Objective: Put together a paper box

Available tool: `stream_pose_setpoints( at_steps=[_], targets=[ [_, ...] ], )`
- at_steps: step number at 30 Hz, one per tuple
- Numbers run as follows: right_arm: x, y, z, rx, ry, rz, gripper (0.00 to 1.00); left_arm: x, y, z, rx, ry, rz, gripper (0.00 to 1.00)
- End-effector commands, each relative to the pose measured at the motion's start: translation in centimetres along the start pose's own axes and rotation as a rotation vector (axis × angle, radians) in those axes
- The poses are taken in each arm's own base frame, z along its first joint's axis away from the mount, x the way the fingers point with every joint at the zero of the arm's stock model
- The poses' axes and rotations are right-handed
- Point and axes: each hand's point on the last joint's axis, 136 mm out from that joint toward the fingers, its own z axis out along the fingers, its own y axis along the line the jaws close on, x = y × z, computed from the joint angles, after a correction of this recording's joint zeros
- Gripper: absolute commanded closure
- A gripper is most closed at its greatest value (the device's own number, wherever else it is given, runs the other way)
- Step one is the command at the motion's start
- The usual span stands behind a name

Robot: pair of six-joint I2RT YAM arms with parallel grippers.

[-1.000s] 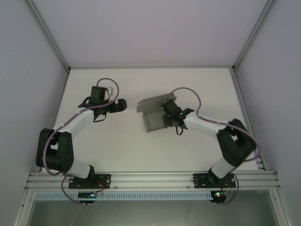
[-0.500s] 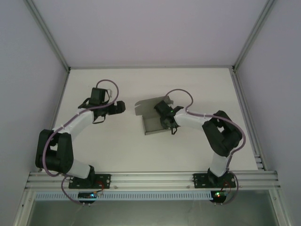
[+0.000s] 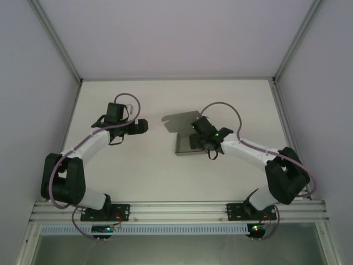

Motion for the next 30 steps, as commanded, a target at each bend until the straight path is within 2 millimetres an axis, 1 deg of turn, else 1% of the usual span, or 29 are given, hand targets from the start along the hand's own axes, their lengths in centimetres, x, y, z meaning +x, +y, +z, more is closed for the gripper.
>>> stream_pose_setpoints(
  at_steps=[1,4,6,8,10,11,13,14,15,16,18,19,21,24,26,28,30],
  targets=[
    [0.4,-1.0,0.3,-0.021,-0.002,0.044,0.25,-1.5,-1.7,-1.3,0.056,-0.044,0.045,0.0],
    [1.2,-2.2,1.0,-0.011,0.012,0.11,0.22,-1.5,-2.1,-1.0,0.071,-0.04,0.048,0.0],
    [2.0,-2.8,1.3,-0.04,0.051,0.169,0.18,-1.4,-2.3,-0.8,0.076,-0.03,0.054,0.0],
    [3.4,-3.2,1.8,-0.076,0.129,0.228,0.17,-1.3,-2.5,-0.6,0.081,-0.021,0.06,0.0],
    [4.7,-4.5,2.2,-0.045,0.187,0.294,0.17,-1.3,-2.9,-0.4,0.091,-0.019,0.071,0.0],
    [5.1,-5.5,2.4,-0.001,0.189,0.313,0.17,-1.3,-3.2,-0.3,0.101,-0.018,0.078,0.0],
    [5.6,-6.5,2.4,0.024,0.178,0.341,0.17,-1.3,-4.1,-0.2,0.134,-0.014,0.104,0.0],
    [5.5,-6.2,2.5,-0.011,0.168,0.346,0.17,-1.3,-5.0,-0.1,0.165,-0.015,0.133,0.0],
    [5.3,-5.6,2.6,-0.069,0.16,0.327,0.17,-1.3,-6.1,-0.2,0.204,-0.019,0.174,0.01],
    [4.8,-4.8,2.5,-0.137,0.154,0.308,0.17,-1.2,-7.7,-0.4,0.253,-0.025,0.239,0.0],
    [4.4,-3.9,2.1,-0.226,0.162,0.258,0.17,-1.1,-11.2,-1.0,0.373,-0.057,0.395,0.0],
    [4.3,-3.9,2.0,-0.245,0.168,0.238,0.18,-1.1,-13.3,-1.4,0.451,-0.081,0.489,0.0],
    [4.2,-4.1,1.9,-0.248,0.178,0.225,0.17,-1.1,-16.2,-1.6,0.542,-0.093,0.614,0.0],
    [4.3,-4.7,1.7,-0.216,0.193,0.195,0.17,-1.7,-19.2,-0.5,0.607,-0.061,0.723,0.0],
    [4.4,-5.0,1.6,-0.213,0.194,0.186,0.17,-1.6,-21.3,0.4,0.68,-0.034,0.805,0.0],
    [4.2,-5.0,1.4,-0.223,0.186,0.188,0.17,-1.5,-23.0,1.5,0.708,-0.008,0.894,0.0],
    [4.0,-5.4,1.1,-0.227,0.173,0.199,0.17,-1.0,-24.2,2.7,0.722,0.022,0.974,0.0]
  ],
)
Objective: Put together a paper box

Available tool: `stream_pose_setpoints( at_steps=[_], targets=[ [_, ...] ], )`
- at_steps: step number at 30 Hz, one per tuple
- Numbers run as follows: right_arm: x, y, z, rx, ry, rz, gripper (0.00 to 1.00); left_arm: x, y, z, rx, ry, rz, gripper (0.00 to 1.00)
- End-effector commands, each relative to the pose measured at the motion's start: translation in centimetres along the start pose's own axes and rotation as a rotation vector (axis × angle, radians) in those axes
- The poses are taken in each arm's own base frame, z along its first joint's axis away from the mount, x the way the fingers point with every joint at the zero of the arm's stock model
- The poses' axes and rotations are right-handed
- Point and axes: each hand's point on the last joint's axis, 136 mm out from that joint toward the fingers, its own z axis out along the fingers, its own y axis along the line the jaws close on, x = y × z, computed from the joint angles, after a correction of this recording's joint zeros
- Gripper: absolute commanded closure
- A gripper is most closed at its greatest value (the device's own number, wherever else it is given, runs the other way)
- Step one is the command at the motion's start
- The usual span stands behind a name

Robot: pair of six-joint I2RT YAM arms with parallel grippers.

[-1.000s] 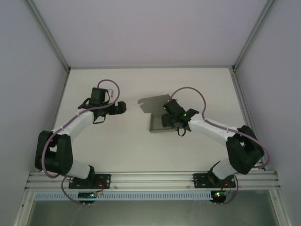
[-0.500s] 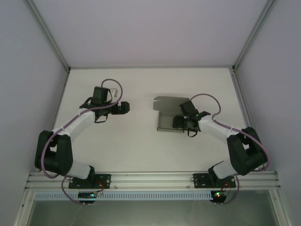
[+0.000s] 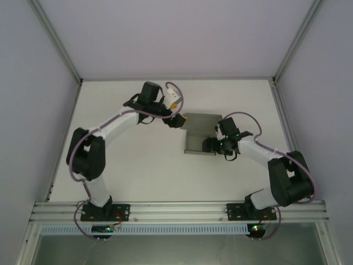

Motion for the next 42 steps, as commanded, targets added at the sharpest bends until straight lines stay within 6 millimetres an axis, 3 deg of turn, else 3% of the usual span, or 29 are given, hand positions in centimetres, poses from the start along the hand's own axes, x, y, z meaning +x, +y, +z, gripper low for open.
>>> stream_pose_setpoints(
  at_steps=[1,3,5,10,12,13,17,20,23,26,28,30,34,37,42],
  targets=[
    [-0.7,0.1,-1.5,-0.028,-0.023,-0.016,0.17,0.8,-2.5,2.5,0.14,0.094,0.169,0.0],
    [-1.1,0.1,-2.0,-0.049,-0.046,-0.008,0.17,0.9,-2.6,4.0,0.148,0.139,0.208,0.02],
    [-1.4,-0.1,-2.8,-0.053,-0.077,-0.004,0.17,0.8,-2.4,5.4,0.151,0.165,0.229,0.13],
    [-2.0,-1.9,-4.4,-0.009,-0.157,0.04,0.18,0.5,-2.2,6.2,0.148,0.165,0.213,0.79],
    [-2.3,-2.6,-4.9,0.005,-0.196,0.057,0.18,0.2,-2.5,5.9,0.133,0.131,0.227,0.96],
    [-2.5,-2.7,-5.2,-0.006,-0.211,0.063,0.18,0.1,-2.5,5.8,0.111,0.122,0.235,1.0],
    [-2.0,-1.1,-6.2,-0.163,-0.204,0.022,0.18,0.5,-1.7,4.6,0.008,0.112,0.272,1.0],
    [-2.2,-2.2,-7.0,-0.121,-0.214,0.031,0.18,1.2,-1.4,3.3,-0.047,0.141,0.286,1.0],
    [-4.7,-3.3,-7.9,-0.037,-0.311,0.006,0.22,1.3,-1.5,2.0,-0.085,0.145,0.261,1.0],
    [-6.9,-1.1,-7.8,-0.112,-0.357,-0.078,0.25,1.0,-2.1,1.1,-0.09,0.117,0.241,1.0],
    [-8.0,-0.3,-7.0,-0.134,-0.369,-0.116,0.28,0.7,-2.7,0.5,-0.074,0.097,0.232,1.0],
    [-8.7,0.1,-5.6,-0.133,-0.35,-0.132,0.36,0.5,-3.5,0.1,-0.054,0.084,0.226,1.0],
    [-8.3,0.0,-2.4,-0.108,-0.25,-0.168,0.43,0.4,-4.3,-0.8,-0.039,0.079,0.226,1.0],
    [-8.0,0.4,-1.0,-0.091,-0.223,-0.198,0.54,0.5,-4.5,-1.2,-0.039,0.075,0.232,1.0],
    [-7.4,0.6,0.6,-0.069,-0.192,-0.21,0.62,0.8,-4.7,-1.0,-0.023,0.086,0.215,1.0]
  ],
)
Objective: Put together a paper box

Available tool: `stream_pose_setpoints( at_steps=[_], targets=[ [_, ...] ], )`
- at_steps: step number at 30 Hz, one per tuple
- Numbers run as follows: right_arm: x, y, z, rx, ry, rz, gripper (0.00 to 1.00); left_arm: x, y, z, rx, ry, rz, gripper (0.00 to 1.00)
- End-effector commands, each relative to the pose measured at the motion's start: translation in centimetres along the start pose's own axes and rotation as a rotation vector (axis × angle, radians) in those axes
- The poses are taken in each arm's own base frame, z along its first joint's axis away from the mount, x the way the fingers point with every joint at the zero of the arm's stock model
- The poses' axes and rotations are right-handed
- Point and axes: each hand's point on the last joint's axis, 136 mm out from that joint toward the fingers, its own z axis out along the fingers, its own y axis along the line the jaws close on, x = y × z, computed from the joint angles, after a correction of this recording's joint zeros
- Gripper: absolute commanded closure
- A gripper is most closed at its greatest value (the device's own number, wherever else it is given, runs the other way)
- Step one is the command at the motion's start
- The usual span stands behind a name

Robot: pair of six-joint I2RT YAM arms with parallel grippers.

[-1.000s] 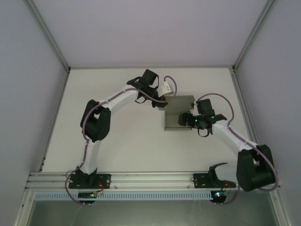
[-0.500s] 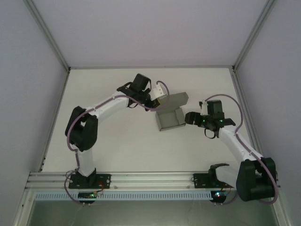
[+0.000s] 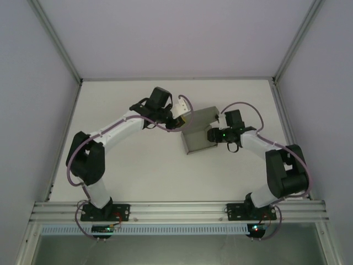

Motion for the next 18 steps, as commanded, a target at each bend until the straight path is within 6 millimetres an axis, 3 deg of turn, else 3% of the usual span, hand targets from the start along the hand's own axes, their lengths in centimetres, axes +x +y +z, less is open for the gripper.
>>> stream_pose_setpoints(
  at_steps=[1,7,14,18],
  targets=[
    [-0.9,0.1,0.6,0.029,-0.016,-0.037,0.68,-1.1,-0.7,-0.8,0.024,-0.031,-0.004,1.0],
    [-0.2,-0.8,1.3,0.173,0.013,-0.069,0.91,-1.1,-0.6,-0.8,0.025,-0.028,-0.024,1.0],
    [1.6,-1.4,2.0,0.463,0.103,-0.129,0.91,-0.6,0.7,-0.9,-0.046,-0.003,-0.064,1.0],
    [3.4,-0.3,2.9,0.487,0.166,-0.183,0.84,0.5,1.0,-0.9,-0.046,0.019,-0.098,1.0]
  ],
)
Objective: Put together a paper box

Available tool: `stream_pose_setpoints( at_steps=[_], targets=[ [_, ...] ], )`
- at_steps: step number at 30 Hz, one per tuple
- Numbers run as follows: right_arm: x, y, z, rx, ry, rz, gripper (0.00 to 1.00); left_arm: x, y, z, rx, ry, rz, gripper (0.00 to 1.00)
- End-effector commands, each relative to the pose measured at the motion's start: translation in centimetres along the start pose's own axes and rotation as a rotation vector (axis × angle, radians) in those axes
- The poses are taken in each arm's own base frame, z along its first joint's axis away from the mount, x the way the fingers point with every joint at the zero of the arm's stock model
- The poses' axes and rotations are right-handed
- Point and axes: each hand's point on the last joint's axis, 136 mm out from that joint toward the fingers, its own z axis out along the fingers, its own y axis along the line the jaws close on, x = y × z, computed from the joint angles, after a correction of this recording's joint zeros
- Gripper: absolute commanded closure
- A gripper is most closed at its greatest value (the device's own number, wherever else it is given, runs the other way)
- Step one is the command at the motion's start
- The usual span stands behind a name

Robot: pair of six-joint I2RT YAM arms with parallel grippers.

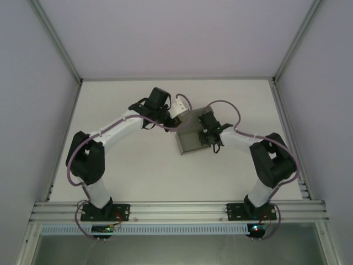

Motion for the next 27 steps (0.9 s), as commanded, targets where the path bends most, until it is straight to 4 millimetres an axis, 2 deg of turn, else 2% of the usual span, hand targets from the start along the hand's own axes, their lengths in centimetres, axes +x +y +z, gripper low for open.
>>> stream_pose_setpoints(
  at_steps=[1,5,8,10,11,12,15,20,23,27],
  targets=[
    [2.9,-0.8,0.6,0.103,0.107,-0.024,0.83,-1.2,-0.3,-0.8,0.021,-0.053,-0.013,1.0],
    [3.9,0.3,1.0,0.037,0.145,-0.028,0.81,-0.3,-0.5,-1.1,0.03,-0.05,-0.003,1.0],
    [3.9,0.6,1.0,0.02,0.15,-0.03,0.85,0.0,-0.7,-1.4,0.036,-0.055,0.004,1.0],
    [3.9,0.9,1.0,0.003,0.153,-0.038,0.93,0.1,-0.8,-1.4,0.037,-0.057,0.006,1.0],
    [3.8,0.9,1.0,0.002,0.155,-0.04,1.0,0.1,-0.7,-1.4,0.035,-0.059,0.007,1.0],
    [3.8,0.9,1.1,0.006,0.16,-0.042,1.0,0.2,-0.7,-1.3,0.035,-0.058,0.004,1.0],
    [3.3,-0.6,1.3,0.123,0.133,-0.052,1.0,-0.1,-0.5,-1.3,0.031,-0.063,-0.004,1.0],
    [3.3,-3.6,0.3,0.436,0.107,-0.009,1.0,-0.4,-0.5,-1.5,0.029,-0.073,-0.004,1.0],
    [3.5,-3.8,0.6,0.506,0.097,-0.031,1.0,-0.3,-0.4,-1.4,0.026,-0.068,-0.008,1.0],
    [3.7,-3.1,1.6,0.489,0.102,-0.07,1.0,-0.3,-0.3,-1.4,0.025,-0.066,-0.011,1.0]
  ],
)
